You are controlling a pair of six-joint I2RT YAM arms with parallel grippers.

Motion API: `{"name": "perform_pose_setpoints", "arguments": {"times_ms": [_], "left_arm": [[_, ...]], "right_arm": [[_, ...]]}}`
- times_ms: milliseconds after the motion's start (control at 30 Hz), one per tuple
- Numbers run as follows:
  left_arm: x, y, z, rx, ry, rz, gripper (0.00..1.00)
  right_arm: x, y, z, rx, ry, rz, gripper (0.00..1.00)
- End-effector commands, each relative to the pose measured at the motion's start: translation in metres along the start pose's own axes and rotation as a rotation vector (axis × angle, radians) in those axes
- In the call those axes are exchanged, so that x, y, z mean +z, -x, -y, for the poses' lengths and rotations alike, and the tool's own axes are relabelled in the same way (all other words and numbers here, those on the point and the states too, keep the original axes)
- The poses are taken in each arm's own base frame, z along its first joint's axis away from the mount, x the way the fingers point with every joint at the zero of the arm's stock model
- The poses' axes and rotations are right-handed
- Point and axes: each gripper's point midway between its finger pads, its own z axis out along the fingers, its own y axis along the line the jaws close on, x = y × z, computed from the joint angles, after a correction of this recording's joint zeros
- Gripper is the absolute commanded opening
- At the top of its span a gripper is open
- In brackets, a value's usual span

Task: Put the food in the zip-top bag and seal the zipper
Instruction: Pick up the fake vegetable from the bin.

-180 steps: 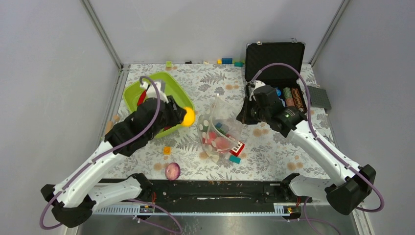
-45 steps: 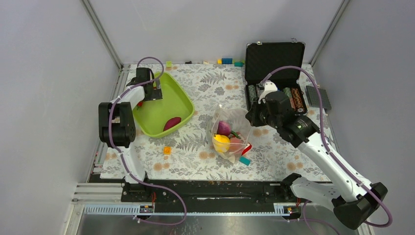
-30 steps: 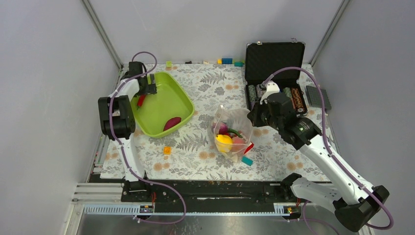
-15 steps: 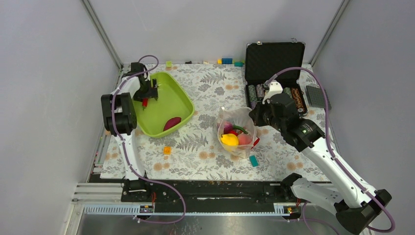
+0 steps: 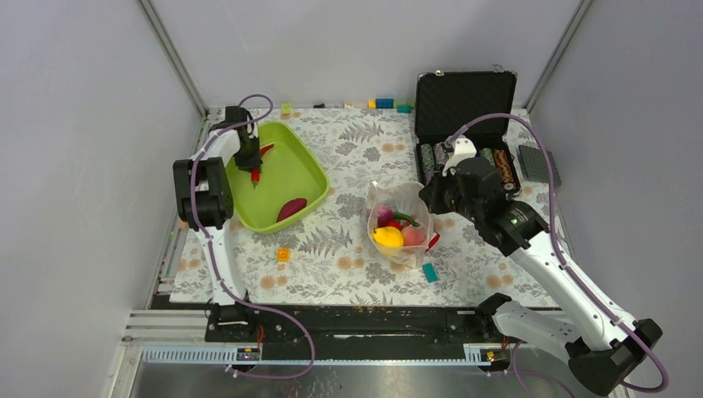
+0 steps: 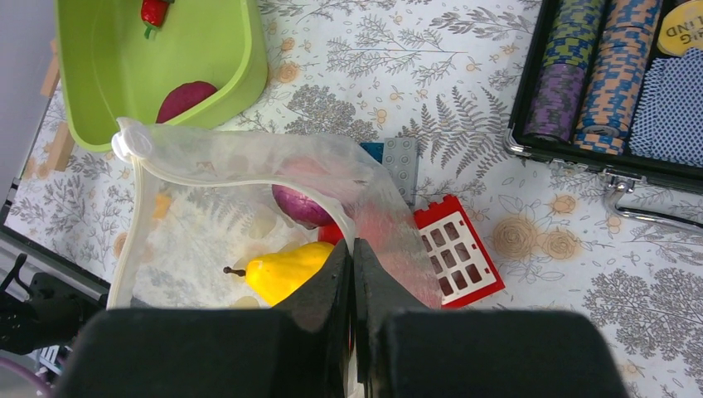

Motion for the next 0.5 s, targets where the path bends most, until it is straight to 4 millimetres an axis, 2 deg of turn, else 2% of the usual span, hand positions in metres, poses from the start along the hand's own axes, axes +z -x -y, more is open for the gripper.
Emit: {"name": "perform_pose_setpoints", "arguments": {"times_ms": [0, 100, 200, 267, 367, 467], "left_arm": [[-0.056, 0.035, 0.040, 0.008, -0.126, 0.133, 0.00], [-0.106, 0.057, 0.068, 0.029, -0.211, 0.258, 0.00], [-0.166, 0.076, 0.092, 0.042, -0.315, 0.397, 0.00], [-0.207, 0.077, 0.123, 0.068, -0.404, 0.481, 0.00], [-0.268, 0.070, 0.163, 0.121, -0.525, 0.622, 0.00], [-0.326, 0.045, 0.209, 0.199, -0.706, 0.758, 0.00]], "right_arm": [[0.006, 0.010, -0.013, 0.021, 0.060, 0.026, 0.03], [0.007, 0.009, -0.011, 0.027, 0.049, 0.023, 0.02], [0.006, 0.009, -0.003, 0.031, 0.007, 0.025, 0.01], [0.006, 0.008, 0.005, 0.036, -0.038, 0.025, 0.01], [0.010, 0.006, 0.013, 0.039, -0.089, 0.013, 0.01], [0.014, 0.004, 0.018, 0.058, -0.109, 0.000, 0.01]]}}
